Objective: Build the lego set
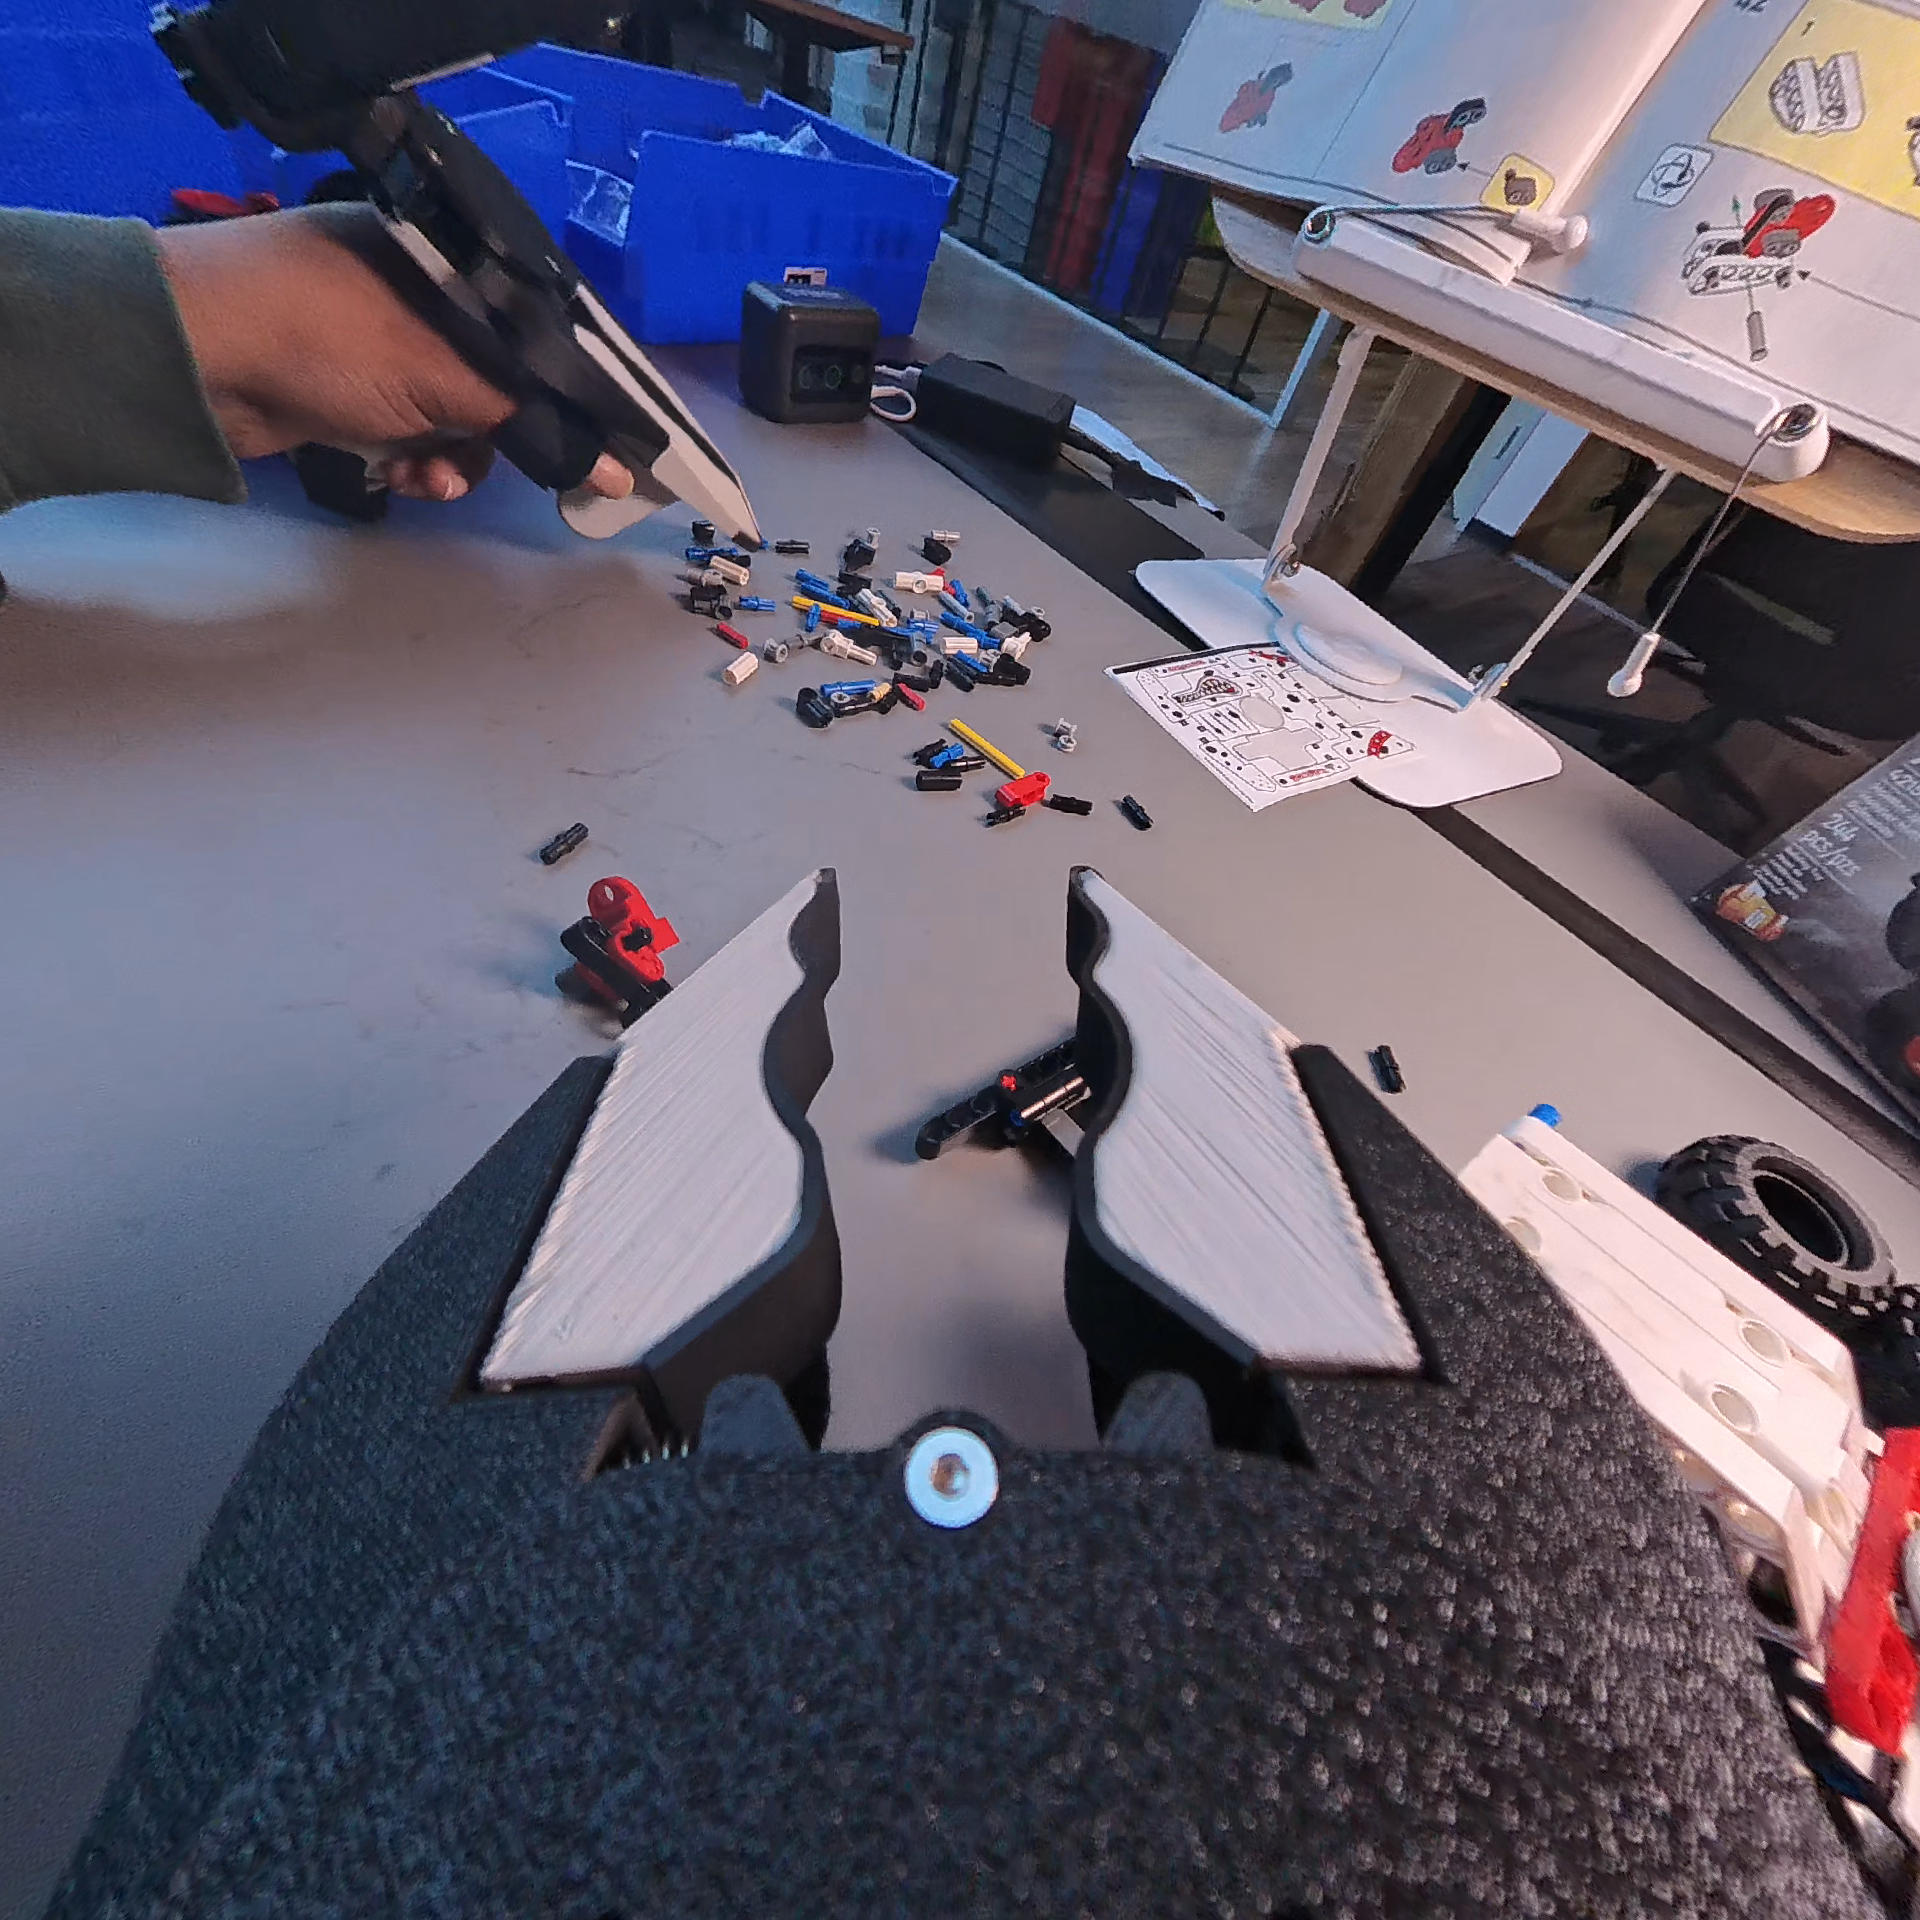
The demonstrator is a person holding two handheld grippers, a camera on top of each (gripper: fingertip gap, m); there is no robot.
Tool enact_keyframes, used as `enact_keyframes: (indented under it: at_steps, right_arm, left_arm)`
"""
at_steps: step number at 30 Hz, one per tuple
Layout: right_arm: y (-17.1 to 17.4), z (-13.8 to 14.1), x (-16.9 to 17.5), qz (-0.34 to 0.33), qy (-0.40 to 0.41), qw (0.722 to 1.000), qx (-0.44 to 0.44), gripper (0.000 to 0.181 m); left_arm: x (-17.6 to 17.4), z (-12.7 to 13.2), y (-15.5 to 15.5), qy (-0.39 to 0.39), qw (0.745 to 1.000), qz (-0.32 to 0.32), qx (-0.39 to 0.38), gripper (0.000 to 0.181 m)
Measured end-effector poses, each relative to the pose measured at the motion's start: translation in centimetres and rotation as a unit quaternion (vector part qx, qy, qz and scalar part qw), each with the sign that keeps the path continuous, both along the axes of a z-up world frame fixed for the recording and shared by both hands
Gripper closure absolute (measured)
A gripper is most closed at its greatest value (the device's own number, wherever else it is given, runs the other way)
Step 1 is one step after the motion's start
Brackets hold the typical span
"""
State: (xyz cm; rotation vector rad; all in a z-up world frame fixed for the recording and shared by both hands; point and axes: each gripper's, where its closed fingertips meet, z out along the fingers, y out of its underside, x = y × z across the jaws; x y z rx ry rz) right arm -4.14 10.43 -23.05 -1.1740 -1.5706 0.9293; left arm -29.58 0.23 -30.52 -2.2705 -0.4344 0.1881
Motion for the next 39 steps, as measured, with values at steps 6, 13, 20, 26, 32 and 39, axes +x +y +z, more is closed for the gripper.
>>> enact_keyframes:
  at_steps: [6, 13, 20, 26, 32, 39]
  right_arm:
    - [0.1, 0.1, 0.1, 0.0, 0.001, 1.0, 0.0, 0.138]
    - [0.1, 0.0, 0.1, 0.001, -0.001, 1.0, 0.001, 0.139]
    - [0.0, -0.2, 0.1, 0.004, -0.003, 1.0, 0.009, 0.14]
    - [0.1, -0.3, 0.0, 0.002, -0.003, 1.0, 0.013, 0.142]
    - [0.3, -0.1, 0.1, -0.003, 0.002, 1.0, 0.017, 0.143]
    - [0.4, -0.7, -0.2, -0.004, -0.004, 1.0, 0.007, 0.143]
  left_arm:
    - [0.3, -0.7, -0.6, -0.001, 1.0, -0.007, -0.018, 0.177]
    - [0.6, -0.8, -0.7, -0.027, 0.999, -0.012, -0.018, 0.175]
    - [0.3, -1.1, -1.1, -0.044, 0.998, -0.009, -0.036, 0.175]
    - [0.4, -0.8, -1.0, -0.019, 0.999, -0.018, -0.036, 0.176]
    - [7.3, 4.1, -0.2, -0.007, 0.98, -0.197, 0.03, 0.175]
    - [17.3, 0.9, -1.1, -0.043, 0.922, -0.385, -0.017, 0.175]
